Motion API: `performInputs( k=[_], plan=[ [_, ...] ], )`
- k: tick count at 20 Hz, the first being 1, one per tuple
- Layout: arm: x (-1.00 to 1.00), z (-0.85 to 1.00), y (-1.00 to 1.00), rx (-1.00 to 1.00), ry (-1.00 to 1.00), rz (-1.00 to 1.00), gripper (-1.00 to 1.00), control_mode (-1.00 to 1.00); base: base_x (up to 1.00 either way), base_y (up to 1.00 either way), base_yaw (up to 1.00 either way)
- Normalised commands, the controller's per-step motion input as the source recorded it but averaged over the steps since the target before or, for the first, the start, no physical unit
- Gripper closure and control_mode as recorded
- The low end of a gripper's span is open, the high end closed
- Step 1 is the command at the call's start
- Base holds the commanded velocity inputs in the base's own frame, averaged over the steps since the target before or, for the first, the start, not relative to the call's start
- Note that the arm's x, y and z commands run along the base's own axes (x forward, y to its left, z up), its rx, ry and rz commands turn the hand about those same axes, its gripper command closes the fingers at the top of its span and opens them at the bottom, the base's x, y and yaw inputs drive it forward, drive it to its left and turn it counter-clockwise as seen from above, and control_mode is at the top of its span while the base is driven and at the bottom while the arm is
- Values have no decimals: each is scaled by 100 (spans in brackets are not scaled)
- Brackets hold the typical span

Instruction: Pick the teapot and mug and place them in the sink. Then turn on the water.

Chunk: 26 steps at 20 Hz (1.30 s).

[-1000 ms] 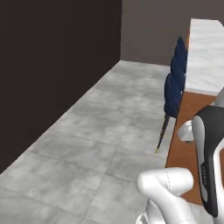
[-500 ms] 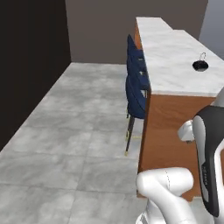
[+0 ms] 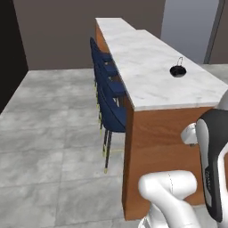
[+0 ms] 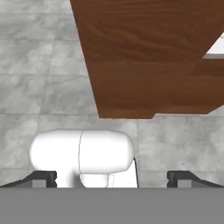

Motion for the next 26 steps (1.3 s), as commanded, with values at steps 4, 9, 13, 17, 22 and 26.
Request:
performInputs(
  k=[4, 9, 13, 17, 22, 26],
  plan=[
    [0, 0, 0, 0, 0, 0, -100, 100, 47, -47, -17],
    [0, 0, 0, 0, 0, 0, -100, 100, 32, -67, -1],
    [0, 0, 0, 0, 0, 0, -100, 100, 13, -85, 0],
    [0, 0, 0, 0, 0, 0, -100, 100, 38, -50, -2],
    [0, 0, 0, 0, 0, 0, -100, 100, 63, -5, -15],
    [0, 0, 0, 0, 0, 0, -100, 100, 62, 0, -20]
  ],
)
